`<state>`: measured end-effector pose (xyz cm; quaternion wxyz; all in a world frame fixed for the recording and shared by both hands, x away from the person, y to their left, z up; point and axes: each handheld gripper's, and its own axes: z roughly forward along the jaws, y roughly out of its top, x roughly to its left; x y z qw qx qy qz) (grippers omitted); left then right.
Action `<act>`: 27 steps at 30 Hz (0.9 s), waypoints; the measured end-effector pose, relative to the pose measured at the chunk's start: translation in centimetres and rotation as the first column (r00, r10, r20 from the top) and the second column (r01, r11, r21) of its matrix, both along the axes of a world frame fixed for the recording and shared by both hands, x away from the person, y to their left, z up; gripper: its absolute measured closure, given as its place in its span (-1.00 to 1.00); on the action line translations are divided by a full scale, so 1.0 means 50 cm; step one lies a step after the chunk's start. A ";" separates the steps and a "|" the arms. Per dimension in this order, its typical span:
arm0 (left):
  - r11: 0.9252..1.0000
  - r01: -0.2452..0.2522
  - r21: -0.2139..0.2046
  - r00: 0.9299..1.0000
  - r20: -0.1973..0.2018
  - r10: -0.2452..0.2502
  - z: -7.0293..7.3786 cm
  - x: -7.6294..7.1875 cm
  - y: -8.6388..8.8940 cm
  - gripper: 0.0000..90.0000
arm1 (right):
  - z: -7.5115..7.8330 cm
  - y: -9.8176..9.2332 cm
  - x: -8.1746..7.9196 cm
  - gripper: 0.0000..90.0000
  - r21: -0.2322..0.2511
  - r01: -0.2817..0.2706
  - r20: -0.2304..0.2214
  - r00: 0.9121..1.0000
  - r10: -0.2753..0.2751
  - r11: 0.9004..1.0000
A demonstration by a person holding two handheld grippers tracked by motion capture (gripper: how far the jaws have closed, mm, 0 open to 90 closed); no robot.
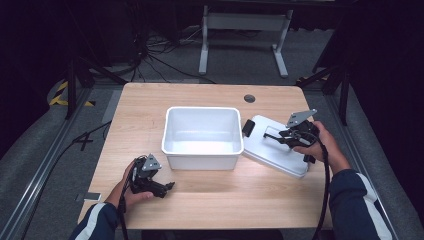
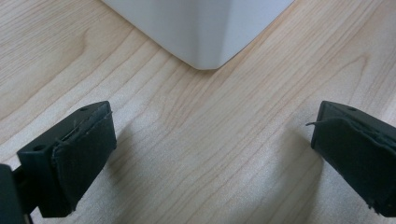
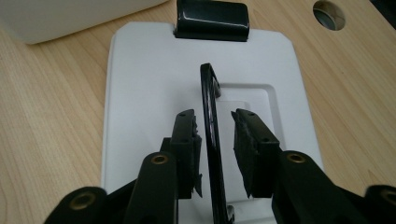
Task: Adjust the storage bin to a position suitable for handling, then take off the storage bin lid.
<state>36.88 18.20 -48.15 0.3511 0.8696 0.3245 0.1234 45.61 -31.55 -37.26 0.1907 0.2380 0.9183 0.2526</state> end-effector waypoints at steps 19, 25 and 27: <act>1.000 0.007 0.005 1.000 -0.004 -0.007 0.001 -0.003 0.001 -0.99 | 0.025 -0.012 -0.066 -0.04 0.081 0.075 0.040 0.996 -0.078 0.994; 1.000 -0.002 -0.001 1.000 0.001 0.002 -0.001 -0.004 0.001 -0.99 | 0.020 -0.026 -0.083 -0.12 0.104 0.091 0.068 0.993 -0.099 0.990; 1.000 -0.001 -0.002 1.000 0.002 0.001 -0.001 -0.004 0.001 -0.99 | 0.016 -0.030 -0.090 -0.13 0.103 0.097 0.071 0.992 -0.104 0.990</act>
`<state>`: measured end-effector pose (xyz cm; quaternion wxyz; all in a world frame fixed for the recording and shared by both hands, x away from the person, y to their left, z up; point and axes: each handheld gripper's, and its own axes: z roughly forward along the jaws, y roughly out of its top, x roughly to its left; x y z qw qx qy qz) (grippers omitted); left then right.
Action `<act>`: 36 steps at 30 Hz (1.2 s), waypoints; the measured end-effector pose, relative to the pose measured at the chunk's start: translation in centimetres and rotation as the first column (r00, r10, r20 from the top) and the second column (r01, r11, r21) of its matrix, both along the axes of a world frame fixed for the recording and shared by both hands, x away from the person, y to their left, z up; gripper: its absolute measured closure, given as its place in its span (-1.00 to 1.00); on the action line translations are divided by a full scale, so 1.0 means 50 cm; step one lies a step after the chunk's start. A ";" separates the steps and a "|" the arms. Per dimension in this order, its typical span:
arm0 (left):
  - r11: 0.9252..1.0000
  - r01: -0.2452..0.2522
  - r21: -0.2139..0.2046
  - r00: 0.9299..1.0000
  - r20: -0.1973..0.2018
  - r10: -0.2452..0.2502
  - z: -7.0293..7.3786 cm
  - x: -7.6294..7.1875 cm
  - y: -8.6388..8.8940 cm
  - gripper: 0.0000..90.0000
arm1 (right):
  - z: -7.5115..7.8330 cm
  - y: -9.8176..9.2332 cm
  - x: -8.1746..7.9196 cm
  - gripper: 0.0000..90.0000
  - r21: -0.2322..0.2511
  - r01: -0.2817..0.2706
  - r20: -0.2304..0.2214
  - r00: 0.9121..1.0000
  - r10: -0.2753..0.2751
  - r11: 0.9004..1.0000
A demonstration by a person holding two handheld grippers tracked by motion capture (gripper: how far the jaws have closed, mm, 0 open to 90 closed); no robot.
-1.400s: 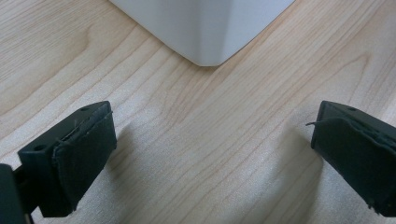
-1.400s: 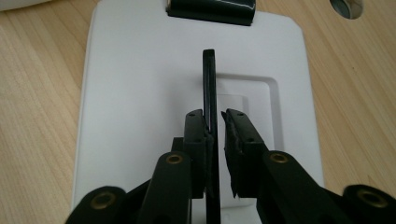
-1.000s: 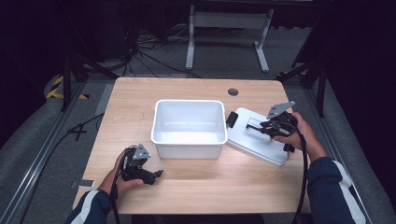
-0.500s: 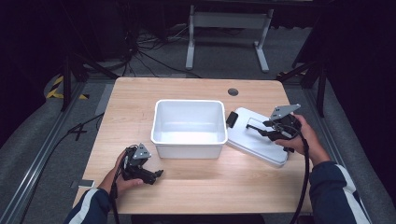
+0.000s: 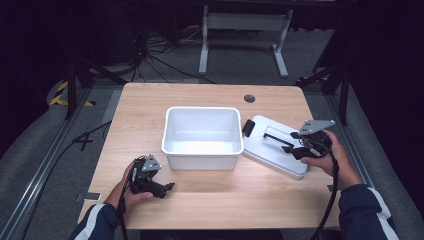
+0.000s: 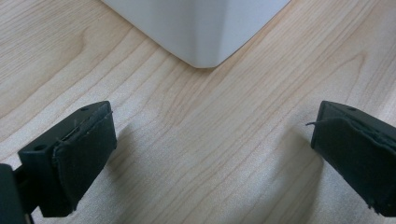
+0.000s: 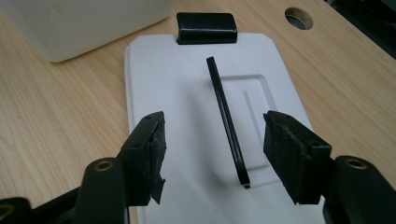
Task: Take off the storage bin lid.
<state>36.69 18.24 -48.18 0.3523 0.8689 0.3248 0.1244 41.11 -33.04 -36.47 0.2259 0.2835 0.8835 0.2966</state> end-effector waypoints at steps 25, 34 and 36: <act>1.000 0.018 0.009 1.000 -0.004 -0.018 0.002 0.005 -0.003 -0.99 | -0.028 -0.076 -0.119 -0.29 0.028 0.078 0.053 0.995 -0.079 0.997; 1.000 0.019 0.010 1.000 -0.005 -0.019 0.002 0.005 -0.003 -0.99 | -0.080 -0.098 -0.161 -0.38 0.032 0.089 0.061 0.994 -0.091 0.995; 1.000 0.019 0.010 1.000 -0.005 -0.019 0.002 0.005 -0.003 -0.99 | -0.085 -0.101 -0.164 -0.40 0.028 0.091 0.063 0.994 -0.092 0.996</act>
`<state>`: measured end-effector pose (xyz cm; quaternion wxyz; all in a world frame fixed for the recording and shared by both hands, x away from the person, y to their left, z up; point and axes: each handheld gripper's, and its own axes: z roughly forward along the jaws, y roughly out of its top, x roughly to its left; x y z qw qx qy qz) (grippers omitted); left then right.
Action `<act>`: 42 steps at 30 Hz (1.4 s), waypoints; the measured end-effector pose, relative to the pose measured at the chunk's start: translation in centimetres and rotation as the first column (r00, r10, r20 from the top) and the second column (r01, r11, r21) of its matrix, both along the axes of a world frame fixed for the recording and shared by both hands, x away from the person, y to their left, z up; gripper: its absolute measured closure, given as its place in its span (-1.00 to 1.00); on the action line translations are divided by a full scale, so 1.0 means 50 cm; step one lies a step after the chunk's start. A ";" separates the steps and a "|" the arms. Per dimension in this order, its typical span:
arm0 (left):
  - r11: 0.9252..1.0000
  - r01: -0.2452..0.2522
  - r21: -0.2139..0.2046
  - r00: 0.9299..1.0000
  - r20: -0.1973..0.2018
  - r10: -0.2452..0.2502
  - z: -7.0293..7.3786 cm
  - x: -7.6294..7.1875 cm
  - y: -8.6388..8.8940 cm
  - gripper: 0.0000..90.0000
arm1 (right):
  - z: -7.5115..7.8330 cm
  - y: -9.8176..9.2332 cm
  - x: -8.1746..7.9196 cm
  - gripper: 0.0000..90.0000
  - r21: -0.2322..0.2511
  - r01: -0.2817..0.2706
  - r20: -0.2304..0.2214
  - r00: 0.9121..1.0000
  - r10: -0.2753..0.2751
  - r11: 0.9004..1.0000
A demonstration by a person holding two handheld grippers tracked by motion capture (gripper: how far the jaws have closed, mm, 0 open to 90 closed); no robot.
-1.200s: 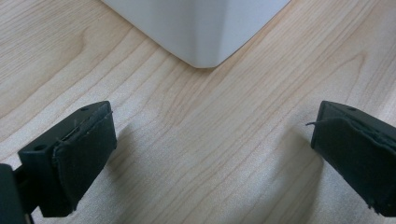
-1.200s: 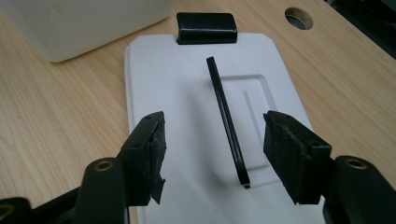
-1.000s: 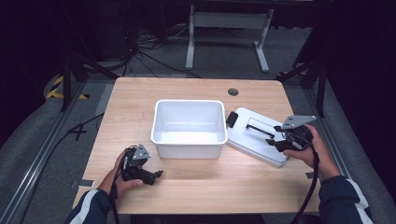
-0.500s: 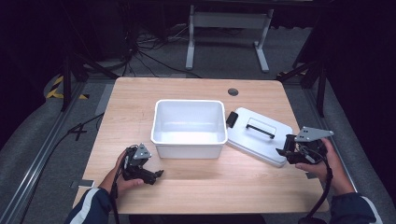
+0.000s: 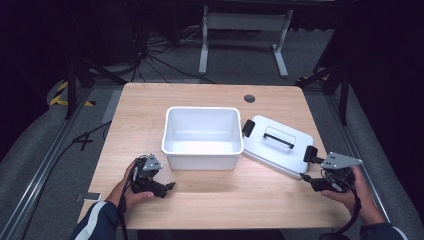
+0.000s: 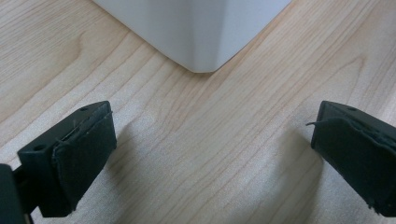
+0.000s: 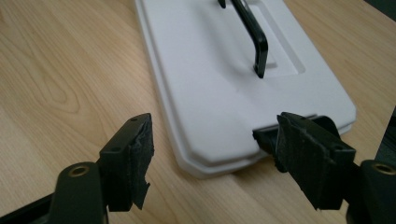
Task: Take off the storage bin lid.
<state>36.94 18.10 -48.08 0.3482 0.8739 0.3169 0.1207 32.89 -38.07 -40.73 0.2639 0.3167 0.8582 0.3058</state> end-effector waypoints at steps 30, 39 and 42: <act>1.000 -0.030 -0.001 0.999 -0.012 0.030 0.000 -0.003 -0.004 -0.99 | -0.122 -0.048 -0.017 -0.67 0.187 0.153 -0.132 0.983 -0.129 0.970; 0.999 -0.038 -0.009 0.999 -0.005 0.038 -0.001 -0.002 -0.006 -0.99 | -0.122 -0.048 -0.018 -0.67 0.186 0.158 -0.132 0.982 -0.134 0.970; 0.999 -0.038 -0.007 0.999 -0.003 0.038 -0.001 -0.003 -0.005 -0.99 | -0.122 -0.048 -0.018 -0.67 0.186 0.158 -0.132 0.982 -0.134 0.970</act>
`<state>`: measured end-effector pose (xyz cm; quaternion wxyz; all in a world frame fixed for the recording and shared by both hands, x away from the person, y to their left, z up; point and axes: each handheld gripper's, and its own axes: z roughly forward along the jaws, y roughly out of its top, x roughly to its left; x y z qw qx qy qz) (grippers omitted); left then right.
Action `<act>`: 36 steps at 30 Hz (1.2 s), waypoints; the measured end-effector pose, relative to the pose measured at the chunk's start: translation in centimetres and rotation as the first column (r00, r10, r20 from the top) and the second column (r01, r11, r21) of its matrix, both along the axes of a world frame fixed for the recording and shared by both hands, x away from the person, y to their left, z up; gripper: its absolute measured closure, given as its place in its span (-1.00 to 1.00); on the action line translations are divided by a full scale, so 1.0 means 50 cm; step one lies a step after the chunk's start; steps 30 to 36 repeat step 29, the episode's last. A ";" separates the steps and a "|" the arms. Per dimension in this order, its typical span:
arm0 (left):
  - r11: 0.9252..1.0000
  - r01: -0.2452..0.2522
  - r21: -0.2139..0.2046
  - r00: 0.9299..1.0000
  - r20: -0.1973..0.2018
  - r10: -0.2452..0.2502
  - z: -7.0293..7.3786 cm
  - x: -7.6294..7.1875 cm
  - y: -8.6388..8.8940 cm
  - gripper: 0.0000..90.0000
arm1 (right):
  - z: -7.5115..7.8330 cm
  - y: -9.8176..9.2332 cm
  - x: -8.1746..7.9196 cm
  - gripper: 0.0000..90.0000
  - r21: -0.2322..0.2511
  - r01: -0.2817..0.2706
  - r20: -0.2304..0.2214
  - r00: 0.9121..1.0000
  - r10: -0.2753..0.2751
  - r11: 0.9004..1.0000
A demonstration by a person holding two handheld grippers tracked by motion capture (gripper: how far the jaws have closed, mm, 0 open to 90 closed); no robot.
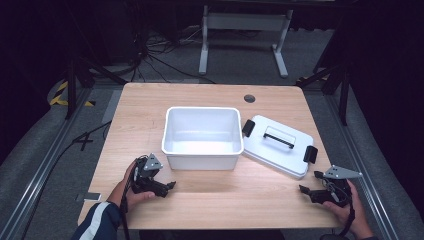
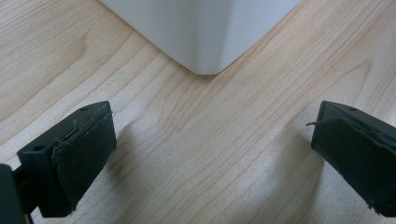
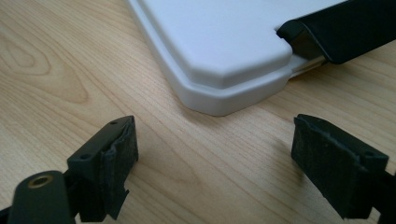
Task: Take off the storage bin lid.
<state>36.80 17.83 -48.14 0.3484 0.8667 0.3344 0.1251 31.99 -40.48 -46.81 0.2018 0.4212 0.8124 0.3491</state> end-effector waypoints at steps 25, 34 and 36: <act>1.000 0.002 -0.002 1.000 0.000 -0.002 0.000 0.003 -0.003 -0.99 | 0.000 0.000 0.000 -0.67 -0.001 0.003 0.000 1.000 -0.003 1.000; 1.000 0.003 -0.001 1.000 -0.001 -0.003 0.000 0.004 -0.003 -1.00 | 0.000 0.000 0.000 -0.67 -0.001 0.003 0.000 1.000 -0.003 1.000; 1.000 0.003 -0.001 1.000 -0.001 -0.003 0.000 0.004 -0.003 -1.00 | 0.000 0.000 0.000 -0.67 -0.001 0.003 0.000 1.000 -0.003 1.000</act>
